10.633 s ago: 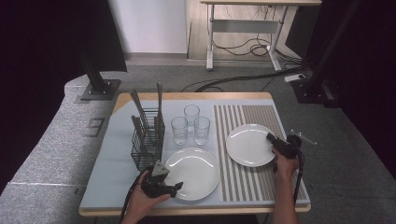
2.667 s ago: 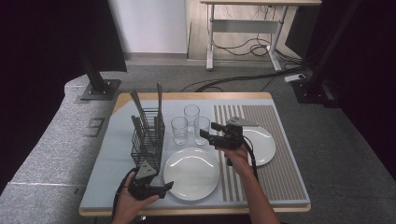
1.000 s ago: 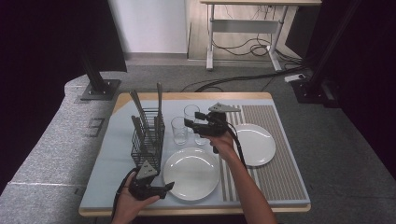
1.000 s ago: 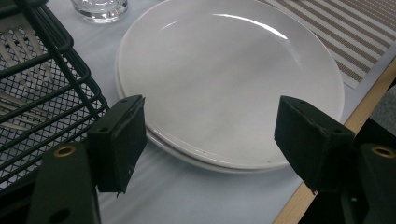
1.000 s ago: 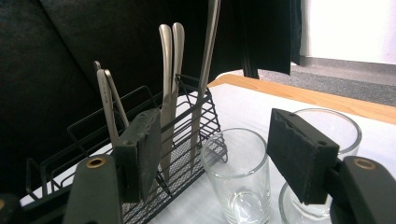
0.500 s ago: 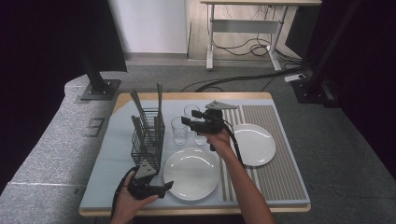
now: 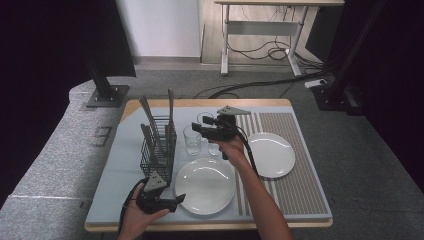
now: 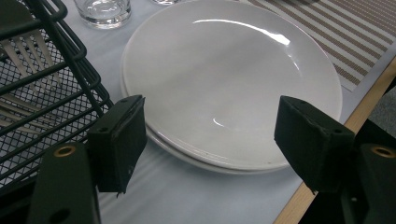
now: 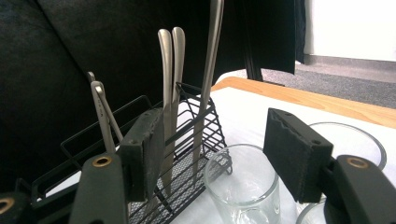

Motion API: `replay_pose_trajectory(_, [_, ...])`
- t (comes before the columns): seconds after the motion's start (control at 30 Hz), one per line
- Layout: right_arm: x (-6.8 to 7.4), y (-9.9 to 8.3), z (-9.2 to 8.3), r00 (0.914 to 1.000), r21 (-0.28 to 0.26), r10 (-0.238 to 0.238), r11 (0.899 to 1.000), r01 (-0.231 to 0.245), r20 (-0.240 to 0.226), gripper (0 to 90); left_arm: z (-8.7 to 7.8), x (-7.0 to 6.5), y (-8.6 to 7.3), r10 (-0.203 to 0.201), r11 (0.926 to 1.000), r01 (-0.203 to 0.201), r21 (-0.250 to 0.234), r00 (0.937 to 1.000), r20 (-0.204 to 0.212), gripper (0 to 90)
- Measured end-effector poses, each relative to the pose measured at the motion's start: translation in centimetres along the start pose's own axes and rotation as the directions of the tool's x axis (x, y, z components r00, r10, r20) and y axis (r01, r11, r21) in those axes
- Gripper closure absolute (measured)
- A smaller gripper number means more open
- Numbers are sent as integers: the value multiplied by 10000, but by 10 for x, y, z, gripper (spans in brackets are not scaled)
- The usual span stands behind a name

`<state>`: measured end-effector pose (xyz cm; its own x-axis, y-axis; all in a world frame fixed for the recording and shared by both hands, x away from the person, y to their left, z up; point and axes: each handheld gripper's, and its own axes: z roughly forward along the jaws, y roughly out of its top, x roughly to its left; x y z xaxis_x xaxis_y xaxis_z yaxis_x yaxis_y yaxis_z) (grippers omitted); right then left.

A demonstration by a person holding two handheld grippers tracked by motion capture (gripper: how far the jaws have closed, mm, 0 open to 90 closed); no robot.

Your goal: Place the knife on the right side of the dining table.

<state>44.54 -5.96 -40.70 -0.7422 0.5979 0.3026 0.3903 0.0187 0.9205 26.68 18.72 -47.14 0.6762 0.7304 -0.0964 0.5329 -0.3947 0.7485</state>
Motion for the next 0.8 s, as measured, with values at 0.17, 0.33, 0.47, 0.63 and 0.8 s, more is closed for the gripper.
replay_pose_trajectory(0.17, [-2, -2, 5, 10000, 141, 44, 9999, -45, 70, 388, 1, 0, 0, -14, 10000, 14, -1, 10000, 12, 256])
replay_pose_trajectory(0.33, [-3, -4, 10, 9999, 236, 104, 9997, -105, 41, 388, 1, -1, 0, -4, 10000, 4, 23, 10000, 34, 256])
replay_pose_trajectory(0.47, [-3, -4, 13, 9999, 317, 5, 9995, -8, 101, 405, 1, 0, 0, 13, 10000, -13, 62, 10000, 52, 256])
replay_pose_trajectory(0.63, [-2, 0, 14, 10000, 218, -33, 9998, 31, 79, 390, 0, -1, 0, 13, 10000, -14, 81, 10000, 91, 255])
replay_pose_trajectory(0.8, [-2, 6, 17, 10000, 244, -89, 9997, 88, 23, 385, -1, -1, 0, 46, 10000, -47, 66, 9999, 97, 255])
